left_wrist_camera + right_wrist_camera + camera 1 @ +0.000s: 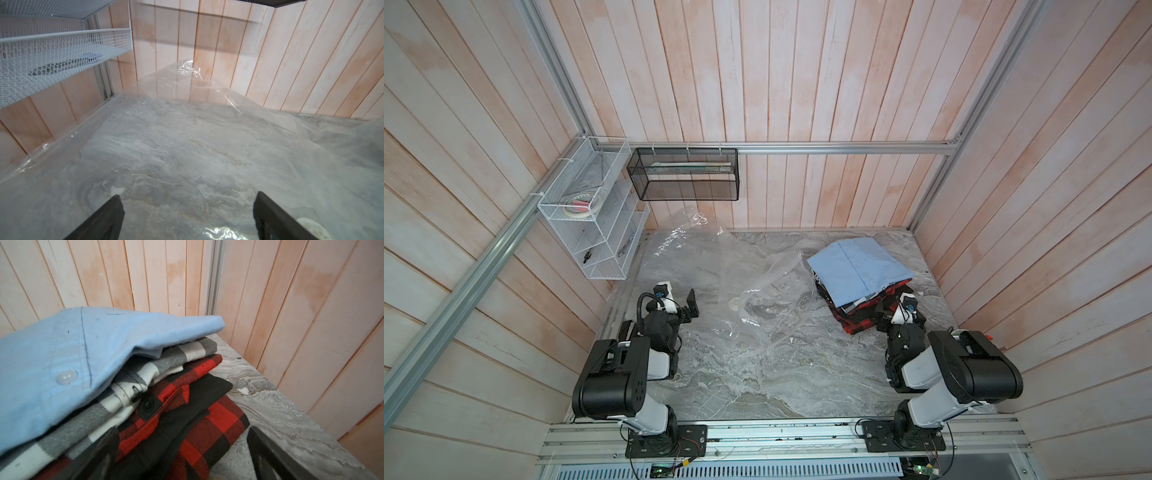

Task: Take the shirt out of the vacuum bag
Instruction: Reset both arms

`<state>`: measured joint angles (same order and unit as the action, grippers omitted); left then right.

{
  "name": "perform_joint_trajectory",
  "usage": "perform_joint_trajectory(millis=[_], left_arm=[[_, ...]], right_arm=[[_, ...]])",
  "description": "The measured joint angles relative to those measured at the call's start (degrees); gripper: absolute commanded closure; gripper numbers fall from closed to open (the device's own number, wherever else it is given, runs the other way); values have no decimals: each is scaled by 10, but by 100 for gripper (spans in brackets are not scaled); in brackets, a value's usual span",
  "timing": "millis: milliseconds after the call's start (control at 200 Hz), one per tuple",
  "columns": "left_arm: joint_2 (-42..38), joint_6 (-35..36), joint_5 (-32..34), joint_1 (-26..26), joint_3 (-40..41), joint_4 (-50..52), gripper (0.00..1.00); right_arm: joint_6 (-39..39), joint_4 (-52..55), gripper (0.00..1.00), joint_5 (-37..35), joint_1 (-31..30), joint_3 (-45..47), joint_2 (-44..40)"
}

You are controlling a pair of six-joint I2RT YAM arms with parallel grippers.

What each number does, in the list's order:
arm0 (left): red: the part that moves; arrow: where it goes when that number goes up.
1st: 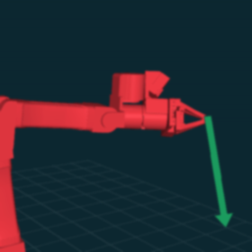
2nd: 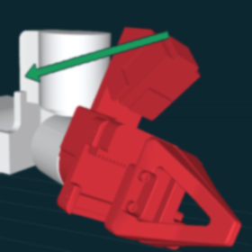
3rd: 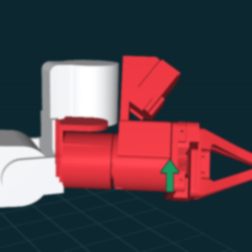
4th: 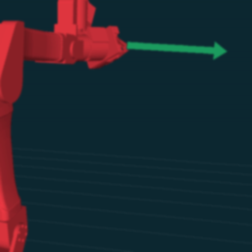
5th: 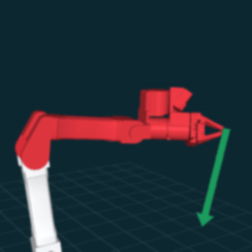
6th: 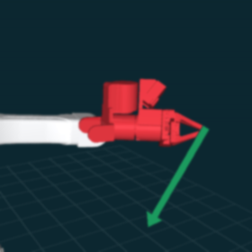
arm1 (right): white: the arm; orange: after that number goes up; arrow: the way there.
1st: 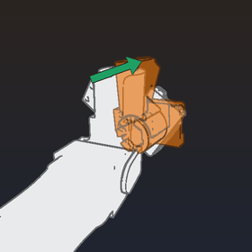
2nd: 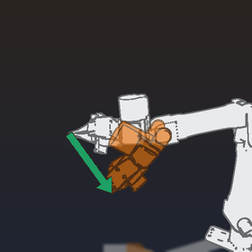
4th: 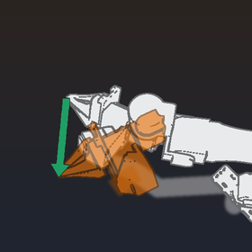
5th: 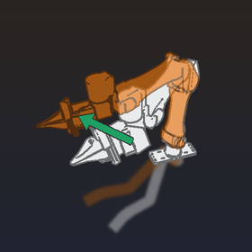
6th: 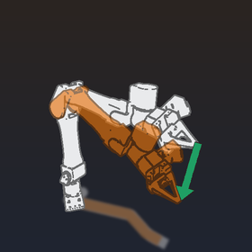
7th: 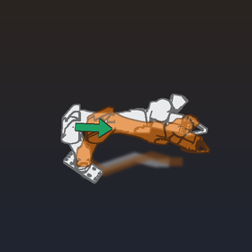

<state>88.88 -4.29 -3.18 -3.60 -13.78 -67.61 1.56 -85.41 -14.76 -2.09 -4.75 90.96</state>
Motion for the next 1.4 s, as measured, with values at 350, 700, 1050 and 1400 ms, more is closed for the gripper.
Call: perform_joint_trajectory(millis=[350,700,1050,1400], left_arm=[[0,0,4,0,0,-6,0],[0,0,4,0,0,-6,0],[0,0,5,0,0,-6,0],[0,0,5,0,0,-6,0]], right_arm=[[-3,68,2,83,28,-71,-11],[-3,77,2,92,28,-71,-11],[-3,79,2,94,28,-71,-11],[-3,79,2,94,28,-71,-11]])
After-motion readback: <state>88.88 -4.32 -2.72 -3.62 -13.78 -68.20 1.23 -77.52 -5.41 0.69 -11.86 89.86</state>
